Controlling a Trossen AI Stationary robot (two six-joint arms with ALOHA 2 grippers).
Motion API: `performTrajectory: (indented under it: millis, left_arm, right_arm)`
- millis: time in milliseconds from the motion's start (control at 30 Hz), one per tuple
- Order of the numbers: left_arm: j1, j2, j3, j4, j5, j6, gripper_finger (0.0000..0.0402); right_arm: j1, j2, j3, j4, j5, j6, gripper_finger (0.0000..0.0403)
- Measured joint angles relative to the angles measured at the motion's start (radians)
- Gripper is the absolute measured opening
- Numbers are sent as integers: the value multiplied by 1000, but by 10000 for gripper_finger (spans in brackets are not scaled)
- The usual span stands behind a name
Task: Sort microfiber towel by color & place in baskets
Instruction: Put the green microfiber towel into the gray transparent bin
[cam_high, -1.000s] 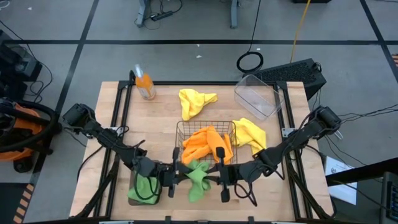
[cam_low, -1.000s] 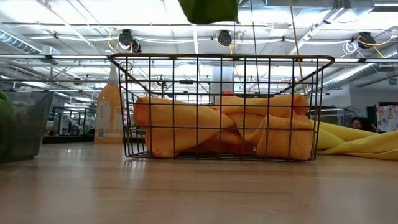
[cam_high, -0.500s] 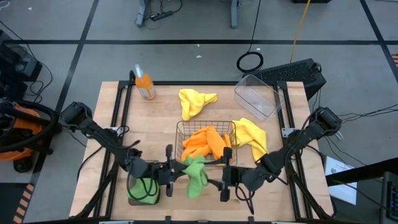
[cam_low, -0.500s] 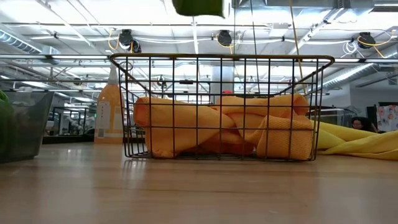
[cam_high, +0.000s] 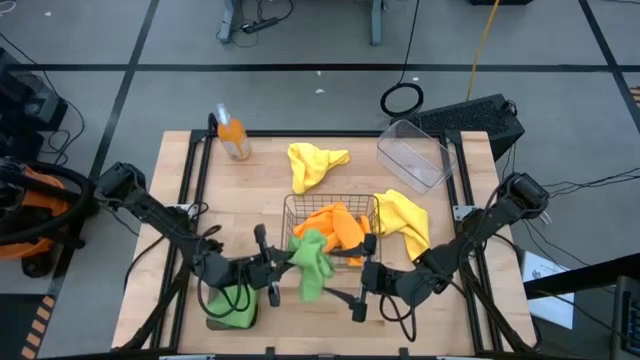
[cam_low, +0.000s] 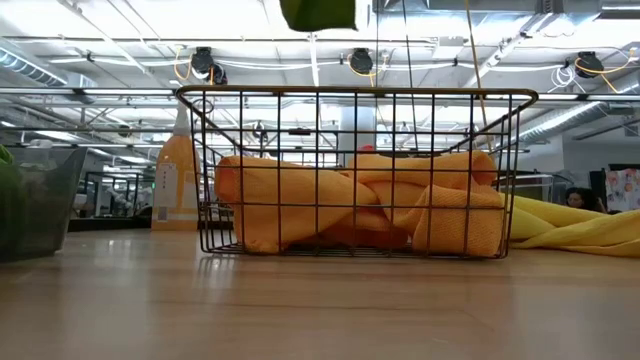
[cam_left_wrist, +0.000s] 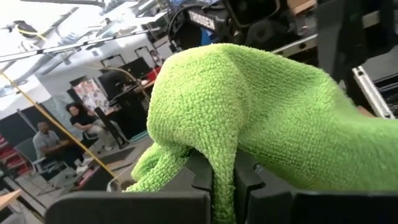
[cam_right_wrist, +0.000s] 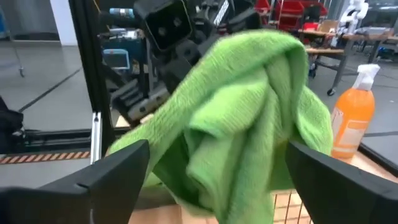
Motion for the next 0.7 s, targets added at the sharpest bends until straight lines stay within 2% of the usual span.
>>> performTrajectory:
  millis: [267, 500, 700]
  left_arm:
    - [2, 0, 0, 13, 14, -7, 12]
    - [2, 0, 0, 27, 210, -34, 12]
    - [2, 0, 0, 16, 250, -40, 12]
  right_arm:
    - [-42, 11, 0, 28, -57, -6, 391]
    - [-108, 73, 0, 87, -61, -134, 391]
    - [-103, 88, -1, 174, -61, -298, 359]
